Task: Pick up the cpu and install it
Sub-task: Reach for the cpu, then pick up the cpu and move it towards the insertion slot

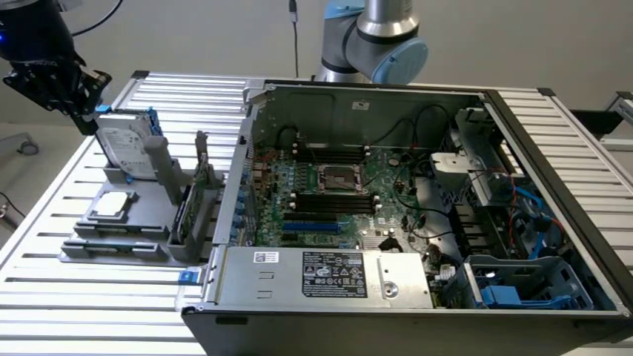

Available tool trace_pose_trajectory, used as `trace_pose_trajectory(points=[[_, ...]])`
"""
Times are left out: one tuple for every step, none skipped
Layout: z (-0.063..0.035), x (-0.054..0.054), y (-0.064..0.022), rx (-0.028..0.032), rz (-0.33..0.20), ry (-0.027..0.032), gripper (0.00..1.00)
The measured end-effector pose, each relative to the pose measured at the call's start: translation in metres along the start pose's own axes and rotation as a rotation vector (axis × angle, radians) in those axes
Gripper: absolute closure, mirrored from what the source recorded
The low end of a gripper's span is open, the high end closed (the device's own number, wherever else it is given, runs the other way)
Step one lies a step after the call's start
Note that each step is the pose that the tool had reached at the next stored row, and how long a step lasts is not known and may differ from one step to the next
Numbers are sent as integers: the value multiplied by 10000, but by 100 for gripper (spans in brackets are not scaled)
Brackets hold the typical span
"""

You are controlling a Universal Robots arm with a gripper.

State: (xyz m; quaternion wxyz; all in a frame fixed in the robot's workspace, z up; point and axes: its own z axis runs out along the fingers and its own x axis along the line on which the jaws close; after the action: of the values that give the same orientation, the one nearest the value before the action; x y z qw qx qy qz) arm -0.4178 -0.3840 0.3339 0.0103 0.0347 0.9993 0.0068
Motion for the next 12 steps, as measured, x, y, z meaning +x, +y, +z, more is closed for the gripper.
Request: trace_pose_trajectory(points=[[0,0,0,0,0,0,89],[0,0,0,0,0,0,89],[0,0,0,0,0,0,89],[0,0,0,0,0,1,89],[0,0,0,0,0,0,89],[0,0,0,0,0,0,89],[0,0,0,0,0,0,89],[0,0,0,0,0,0,88],[0,0,0,0,0,0,83],[0,0,0,0,0,0,83],[0,0,0,0,0,0,76],[0,0,0,0,0,0,70]])
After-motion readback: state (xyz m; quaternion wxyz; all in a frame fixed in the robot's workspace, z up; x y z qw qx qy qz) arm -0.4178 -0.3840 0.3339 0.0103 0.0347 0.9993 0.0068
